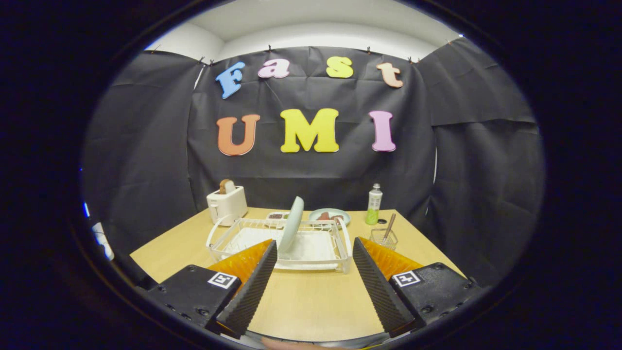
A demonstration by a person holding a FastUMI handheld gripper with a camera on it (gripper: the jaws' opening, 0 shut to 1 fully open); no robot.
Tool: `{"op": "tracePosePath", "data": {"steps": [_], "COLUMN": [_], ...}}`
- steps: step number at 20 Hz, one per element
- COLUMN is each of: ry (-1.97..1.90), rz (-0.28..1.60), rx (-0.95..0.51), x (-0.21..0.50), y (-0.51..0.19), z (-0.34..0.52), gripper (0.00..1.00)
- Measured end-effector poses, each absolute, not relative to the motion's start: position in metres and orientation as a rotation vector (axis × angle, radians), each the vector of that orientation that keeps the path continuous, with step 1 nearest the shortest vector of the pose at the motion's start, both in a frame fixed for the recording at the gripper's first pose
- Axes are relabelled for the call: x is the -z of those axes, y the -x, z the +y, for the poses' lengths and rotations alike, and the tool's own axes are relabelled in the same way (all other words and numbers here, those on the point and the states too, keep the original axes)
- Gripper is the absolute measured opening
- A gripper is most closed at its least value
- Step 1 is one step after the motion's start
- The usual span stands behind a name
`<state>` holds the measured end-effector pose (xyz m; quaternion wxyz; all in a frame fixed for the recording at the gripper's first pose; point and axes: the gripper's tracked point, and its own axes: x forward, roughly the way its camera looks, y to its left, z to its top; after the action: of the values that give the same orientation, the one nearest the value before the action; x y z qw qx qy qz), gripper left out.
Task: Take the plate from the dish rack, then take the spoon from the basket and place it into the plate.
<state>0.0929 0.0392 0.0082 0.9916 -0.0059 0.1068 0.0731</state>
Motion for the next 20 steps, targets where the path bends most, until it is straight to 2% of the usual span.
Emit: {"op": "tracePosePath", "data": {"steps": [8,14,18,20], "ry": [0.091,0.095,0.101,0.140], "rz": [0.387,0.646,0.853,0.896], "rx": [-0.146,-0.171,-0.100,-0.069], "x": [-0.033,-0.043,-0.025,-0.018], "y": [-0.214,-0.292,-0.323,-0.337], "z": [0.084,0.115,0.125,0.127], "gripper": [1.00,1.00,1.00,1.00]}}
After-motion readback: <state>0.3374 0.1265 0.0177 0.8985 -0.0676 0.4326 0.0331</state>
